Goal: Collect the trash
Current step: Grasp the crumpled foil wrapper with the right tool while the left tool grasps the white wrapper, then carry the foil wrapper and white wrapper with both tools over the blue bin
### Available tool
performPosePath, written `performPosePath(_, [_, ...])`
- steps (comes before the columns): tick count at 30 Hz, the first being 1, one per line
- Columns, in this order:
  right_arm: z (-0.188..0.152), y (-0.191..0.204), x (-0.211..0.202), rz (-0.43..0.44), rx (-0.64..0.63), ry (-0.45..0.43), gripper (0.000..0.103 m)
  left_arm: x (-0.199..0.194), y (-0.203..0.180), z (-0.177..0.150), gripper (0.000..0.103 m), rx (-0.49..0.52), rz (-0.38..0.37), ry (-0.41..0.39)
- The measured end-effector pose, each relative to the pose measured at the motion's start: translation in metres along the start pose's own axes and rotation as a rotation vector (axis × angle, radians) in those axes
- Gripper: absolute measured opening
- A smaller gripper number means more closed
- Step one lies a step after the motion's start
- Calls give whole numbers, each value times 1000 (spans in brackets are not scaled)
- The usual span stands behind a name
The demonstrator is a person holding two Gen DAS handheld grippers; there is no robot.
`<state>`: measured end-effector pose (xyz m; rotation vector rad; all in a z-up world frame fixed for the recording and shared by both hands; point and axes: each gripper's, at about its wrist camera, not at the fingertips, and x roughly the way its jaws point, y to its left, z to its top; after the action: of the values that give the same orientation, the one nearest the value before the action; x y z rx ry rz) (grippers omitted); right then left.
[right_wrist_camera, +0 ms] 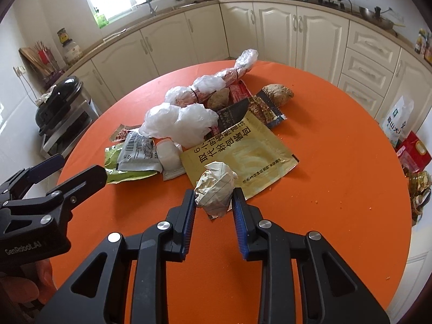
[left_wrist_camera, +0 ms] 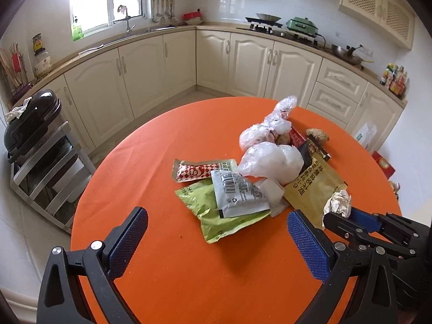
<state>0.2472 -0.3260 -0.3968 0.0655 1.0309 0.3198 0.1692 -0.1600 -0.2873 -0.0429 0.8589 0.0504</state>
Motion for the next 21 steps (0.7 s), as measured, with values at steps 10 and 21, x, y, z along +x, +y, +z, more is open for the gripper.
performPosePath(10, [12, -12, 2, 27, 25, -9, 27, 88, -9, 16, 100, 166, 47, 95])
performPosePath(21, [14, -14, -3, 27, 33, -18, 27, 120, -10, 25, 27, 213, -101, 87])
